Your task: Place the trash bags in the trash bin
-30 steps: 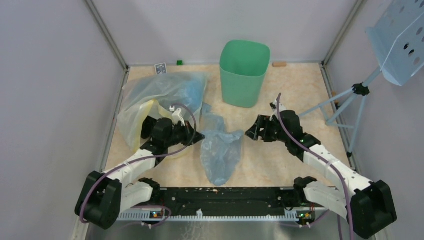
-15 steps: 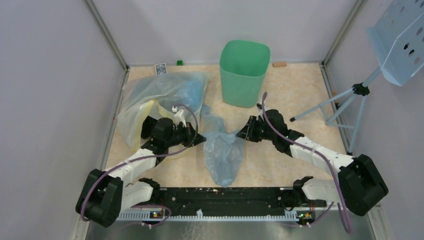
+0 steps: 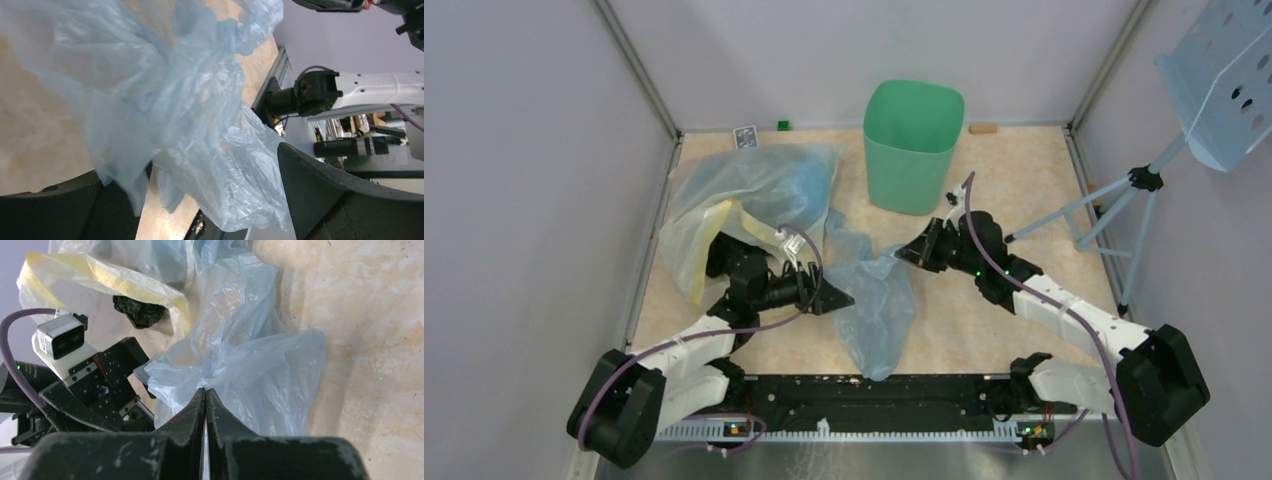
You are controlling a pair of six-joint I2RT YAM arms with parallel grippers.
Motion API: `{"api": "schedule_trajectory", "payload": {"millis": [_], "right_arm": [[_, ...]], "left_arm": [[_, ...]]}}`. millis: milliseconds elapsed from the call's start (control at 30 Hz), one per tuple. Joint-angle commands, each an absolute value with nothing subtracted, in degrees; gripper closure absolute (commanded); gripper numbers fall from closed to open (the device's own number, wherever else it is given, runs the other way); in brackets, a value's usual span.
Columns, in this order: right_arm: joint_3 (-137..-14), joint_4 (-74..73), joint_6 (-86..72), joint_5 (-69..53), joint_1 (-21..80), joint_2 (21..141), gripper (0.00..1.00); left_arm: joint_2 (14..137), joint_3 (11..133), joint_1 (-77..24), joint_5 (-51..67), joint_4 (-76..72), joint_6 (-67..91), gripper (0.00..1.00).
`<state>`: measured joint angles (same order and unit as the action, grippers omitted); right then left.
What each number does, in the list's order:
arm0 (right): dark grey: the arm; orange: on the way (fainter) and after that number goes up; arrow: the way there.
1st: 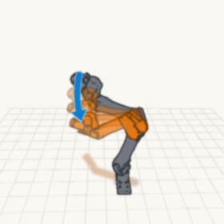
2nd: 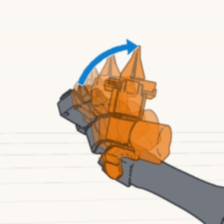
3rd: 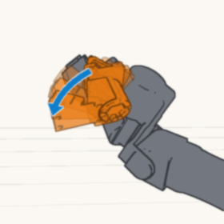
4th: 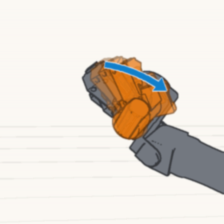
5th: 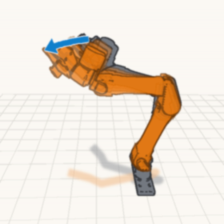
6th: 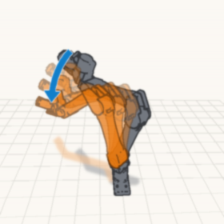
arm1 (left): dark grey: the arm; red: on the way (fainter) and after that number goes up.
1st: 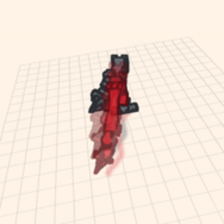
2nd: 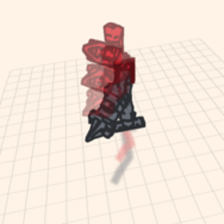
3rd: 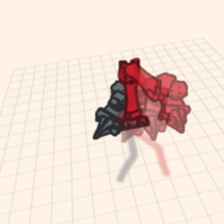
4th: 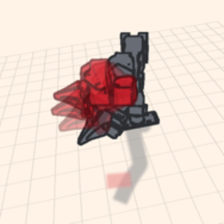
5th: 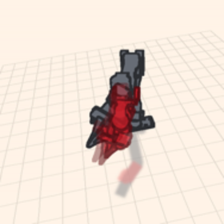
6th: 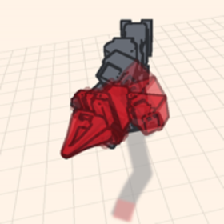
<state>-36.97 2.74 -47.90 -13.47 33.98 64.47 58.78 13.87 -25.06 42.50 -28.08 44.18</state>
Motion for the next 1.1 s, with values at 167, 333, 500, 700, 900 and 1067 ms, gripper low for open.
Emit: {"api": "schedule_trajectory", "payload": {"millis": [167,333,500,700,900,1067], "right_arm": [[-37.81,2.85,-50.24,-10.65,34.28,60.08,1.0],[-44.11,-7.29,-46.33,-1.99,34.16,55.58,1.0],[-48.88,-12.89,-39.7,5.25,34.19,50.85,1.0],[-51.55,-12.53,-33.25,3.72,34.19,48.62,1.0],[-51.46,-14.18,-29.99,11.33,34.15,43.73,1.0],[-52.67,-18.42,-25.4,7.66,34.15,44.6,0.71]], "left_arm": [[64.06,17.55,-31.16,37.93,-30.05,43.68,0.48],[63.37,23.3,-31.06,27.79,-12.19,34.78,0.95],[59.55,25.58,-31.1,23.26,-5.54,29.55,1.0],[61.83,29.02,-31.08,24.69,-2.02,26.0,1.0],[65.1,32.45,-31.08,26.85,2.29,23.93,1.0],[63.37,32.82,-31.07,29.95,0.4,25.43,1.0]]}}
